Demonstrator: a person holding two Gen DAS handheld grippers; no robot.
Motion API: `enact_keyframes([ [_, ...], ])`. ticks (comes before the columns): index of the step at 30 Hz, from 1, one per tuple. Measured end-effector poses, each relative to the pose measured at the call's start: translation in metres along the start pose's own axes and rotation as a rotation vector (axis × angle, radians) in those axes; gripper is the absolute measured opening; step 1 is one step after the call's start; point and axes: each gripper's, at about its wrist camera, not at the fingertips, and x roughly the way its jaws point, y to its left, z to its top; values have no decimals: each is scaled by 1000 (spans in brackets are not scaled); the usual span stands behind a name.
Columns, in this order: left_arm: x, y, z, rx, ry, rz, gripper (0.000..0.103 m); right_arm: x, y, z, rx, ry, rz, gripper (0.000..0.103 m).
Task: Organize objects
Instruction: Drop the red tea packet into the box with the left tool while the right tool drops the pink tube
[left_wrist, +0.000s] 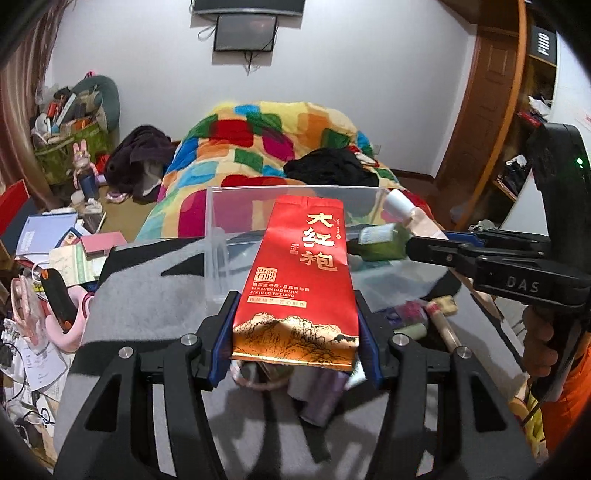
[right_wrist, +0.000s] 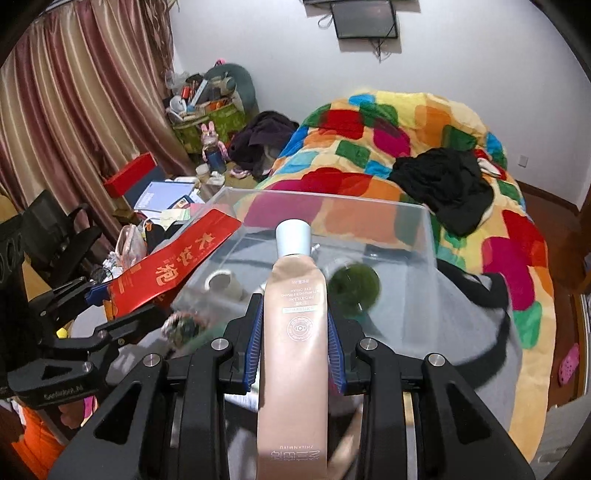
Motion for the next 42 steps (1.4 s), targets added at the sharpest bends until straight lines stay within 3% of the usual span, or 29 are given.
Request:
enact_keyframes([
  [9, 23, 6, 26, 4, 42, 11, 57, 52, 9, 21, -11, 107, 1, 28],
  [14, 28, 8, 27, -5, 56, -12, 57, 56, 6, 18, -1, 136, 18, 30],
  [27, -9, -18, 16, 70, -17, -25, 59, 2, 17, 2, -56, 34, 20, 32],
  [31, -18, -21, 10, 74, -31, -30, 60, -17, 16, -6, -65, -6, 7, 39],
  [42, -12, -26, -26, 75, 25, -52, 60, -53, -1, -45, -42, -75, -63, 49],
])
